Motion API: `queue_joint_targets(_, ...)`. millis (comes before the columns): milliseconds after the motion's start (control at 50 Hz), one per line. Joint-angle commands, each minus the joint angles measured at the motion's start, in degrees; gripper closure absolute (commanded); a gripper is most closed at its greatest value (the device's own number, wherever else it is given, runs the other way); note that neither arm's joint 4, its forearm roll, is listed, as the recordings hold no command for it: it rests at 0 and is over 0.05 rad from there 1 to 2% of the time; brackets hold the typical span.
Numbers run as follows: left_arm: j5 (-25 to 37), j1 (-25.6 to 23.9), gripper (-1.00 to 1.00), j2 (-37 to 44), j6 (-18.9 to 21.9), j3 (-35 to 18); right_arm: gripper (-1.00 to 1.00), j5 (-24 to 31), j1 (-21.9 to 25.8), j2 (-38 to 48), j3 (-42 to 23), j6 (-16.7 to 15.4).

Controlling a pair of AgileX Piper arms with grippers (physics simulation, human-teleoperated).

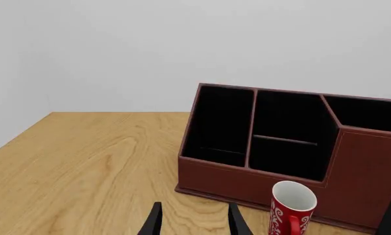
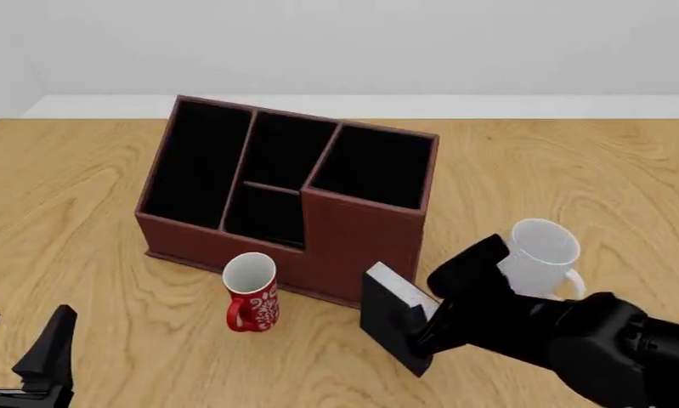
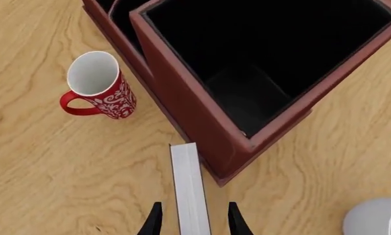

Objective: Pick up the book and place it in the right compartment of the caddy.

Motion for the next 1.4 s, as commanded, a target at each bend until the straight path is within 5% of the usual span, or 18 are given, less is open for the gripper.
queue_joint_targets(20, 0.00, -0.01, -1.00, -0.01, 0.00, 0.00, -1.00, -2.92, 0.21, 3.04, 1.37, 1.09)
queue_joint_targets(360, 0.00, -0.01, -1.00, -0.01, 0.01, 0.00, -1.00, -7.38, 2.28, 6.71, 4.10, 4.71)
queue_joint_targets(380, 0.00, 0.00, -1.00, 0.00, -0.01, 0.00, 1.00, -7.48, 2.77, 6.79, 4.26, 5.15)
queue_joint_targets(700, 0.00, 0.00, -1.00, -0.01, 0.02, 0.00, 1.00, -6.30, 6.73, 3.99, 7.06, 8.69)
queue_joint_targets(1400, 0.00, 0.00, -1.00, 0.00, 0.01, 0.00, 1.00, 18.21, 9.42, -14.85, -3.30, 7.78)
